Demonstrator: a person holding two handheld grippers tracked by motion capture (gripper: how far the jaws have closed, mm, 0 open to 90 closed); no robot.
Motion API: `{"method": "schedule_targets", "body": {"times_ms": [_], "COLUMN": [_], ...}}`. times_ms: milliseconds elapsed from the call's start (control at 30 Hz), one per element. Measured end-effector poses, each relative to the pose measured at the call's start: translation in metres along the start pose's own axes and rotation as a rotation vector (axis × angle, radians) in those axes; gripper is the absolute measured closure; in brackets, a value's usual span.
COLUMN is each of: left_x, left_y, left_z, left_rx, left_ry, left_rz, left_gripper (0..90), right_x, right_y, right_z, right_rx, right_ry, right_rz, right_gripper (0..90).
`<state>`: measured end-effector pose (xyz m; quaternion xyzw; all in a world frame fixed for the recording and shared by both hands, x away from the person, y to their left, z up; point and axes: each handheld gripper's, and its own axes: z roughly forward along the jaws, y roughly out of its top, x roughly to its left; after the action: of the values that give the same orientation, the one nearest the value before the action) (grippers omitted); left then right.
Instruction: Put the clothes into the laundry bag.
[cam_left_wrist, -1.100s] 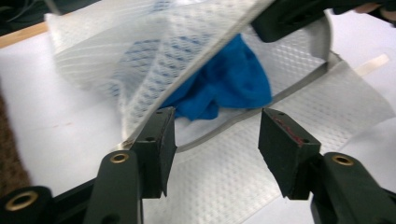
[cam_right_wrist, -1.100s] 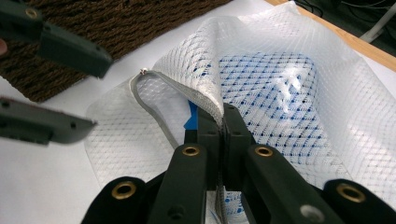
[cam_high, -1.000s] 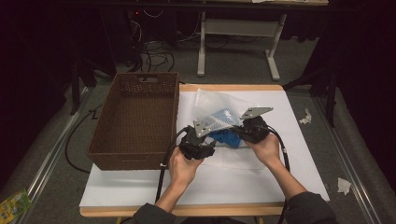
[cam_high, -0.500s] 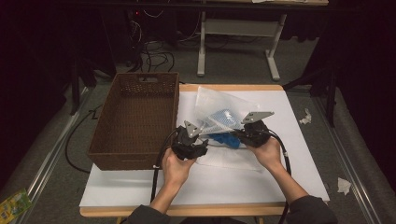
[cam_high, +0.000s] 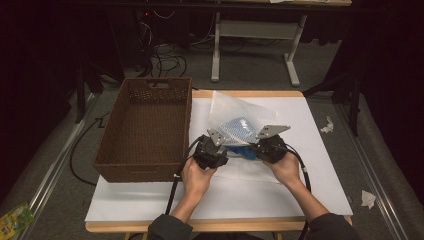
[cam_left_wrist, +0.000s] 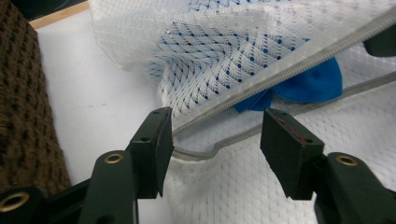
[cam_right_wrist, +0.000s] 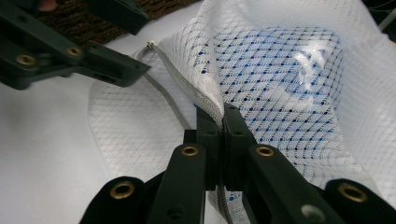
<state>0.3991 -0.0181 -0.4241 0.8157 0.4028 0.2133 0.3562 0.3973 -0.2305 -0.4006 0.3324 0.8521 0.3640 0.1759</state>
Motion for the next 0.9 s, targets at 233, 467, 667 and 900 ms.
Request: {"method": "schedule_targets", "body": {"times_ms": [233, 467, 667, 900], "left_x": [-0.002, -0.001, 0.000, 0.005], "left_y": [0.000, -0.003, -0.005, -0.009], "left_z": [0.013, 0.022, 0.029, 0.030], "left_rx": [0.007, 0.029, 0.058, 0.070], "left_ry": [0.043, 0.073, 0.095, 0.096], "left_rz": [-0.016, -0.014, -0.011, -0.024], "left_gripper": [45.6, 47.1, 46.9, 51.7], "right_x": [0.000, 0.000, 0.000, 0.001], "right_y": [-0.008, -0.015, -0.020, -0.025], "right_z": [0.000, 0.002, 0.004, 0.007], "right_rx": [0.007, 0.015, 0.018, 0.031], "right_ry": [0.004, 0.005, -0.003, -0.009], "right_rz": [0.009, 0.015, 0.020, 0.017], "right_gripper": [88.6, 88.4, 88.4, 88.3]}}
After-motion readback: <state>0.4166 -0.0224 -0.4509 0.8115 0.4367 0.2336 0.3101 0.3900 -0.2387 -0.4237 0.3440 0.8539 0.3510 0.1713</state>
